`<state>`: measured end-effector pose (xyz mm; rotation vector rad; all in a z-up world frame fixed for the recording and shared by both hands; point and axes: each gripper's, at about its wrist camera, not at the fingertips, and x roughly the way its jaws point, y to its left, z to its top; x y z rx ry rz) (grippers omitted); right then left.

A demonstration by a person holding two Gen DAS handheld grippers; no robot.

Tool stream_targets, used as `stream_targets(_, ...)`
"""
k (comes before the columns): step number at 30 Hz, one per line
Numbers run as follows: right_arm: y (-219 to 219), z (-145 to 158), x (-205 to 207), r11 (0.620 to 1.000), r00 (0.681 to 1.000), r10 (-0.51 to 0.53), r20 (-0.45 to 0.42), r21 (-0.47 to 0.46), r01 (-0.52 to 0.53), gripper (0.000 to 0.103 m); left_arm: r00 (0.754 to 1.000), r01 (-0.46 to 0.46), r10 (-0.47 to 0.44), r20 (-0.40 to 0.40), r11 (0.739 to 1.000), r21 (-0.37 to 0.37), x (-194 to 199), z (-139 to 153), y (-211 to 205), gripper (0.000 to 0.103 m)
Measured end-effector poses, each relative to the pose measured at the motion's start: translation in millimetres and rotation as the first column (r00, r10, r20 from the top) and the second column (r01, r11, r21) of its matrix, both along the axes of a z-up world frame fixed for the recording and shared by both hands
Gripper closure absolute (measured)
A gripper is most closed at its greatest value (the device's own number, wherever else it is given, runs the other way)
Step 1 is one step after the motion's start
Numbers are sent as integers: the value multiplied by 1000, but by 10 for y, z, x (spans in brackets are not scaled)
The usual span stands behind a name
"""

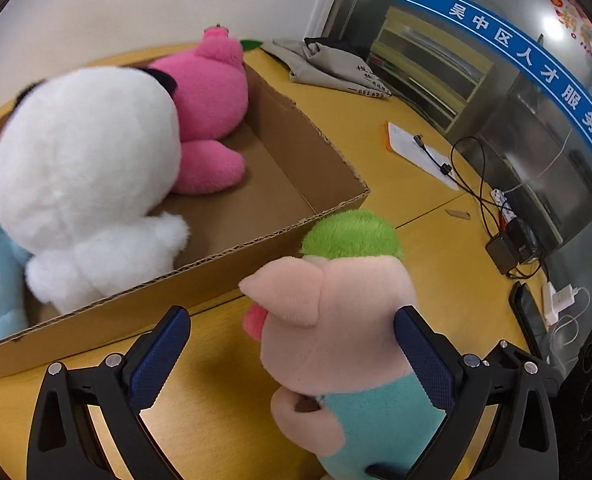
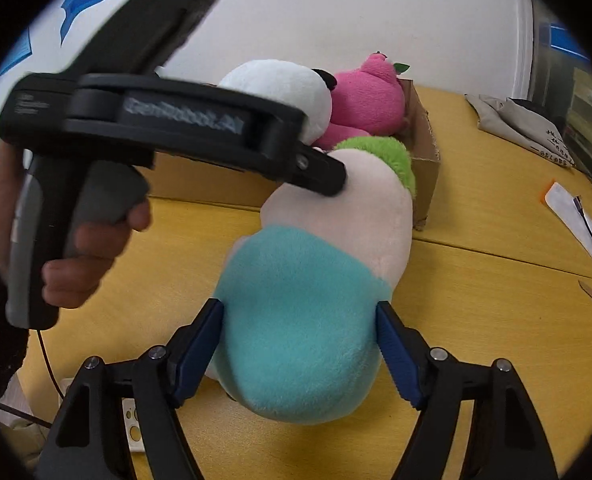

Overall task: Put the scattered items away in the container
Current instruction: 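Close both grippers on the pig plush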

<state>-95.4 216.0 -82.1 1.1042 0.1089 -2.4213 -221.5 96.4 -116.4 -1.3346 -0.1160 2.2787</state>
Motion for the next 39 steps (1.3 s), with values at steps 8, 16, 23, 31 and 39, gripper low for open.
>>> stream_targets(8,168,16,7,995,1000,-3,-20,-101,1,45,995,102,-103,17,993,60,73,143,130,70)
stream_targets(16,79,869,-206,978,957,92,-275,-157,-139,76,978,159,-146,-148,984,77,-52,929,149,96)
stream_targets(23,177,733,-618,994,980,95,-173,-35,-103,23,995,35,-27,-101,996,84,-246,818,-297,40)
stream_targets(31,510,461,-123,978,978,197,-70,86,-191,21,998,9,-15,62,995,97,248,214,-346,16)
stream_targets(39,778,213,-35,952,985,172,31,252,-174,21,989,100,-115,96,983,151,342,-2,183,6)
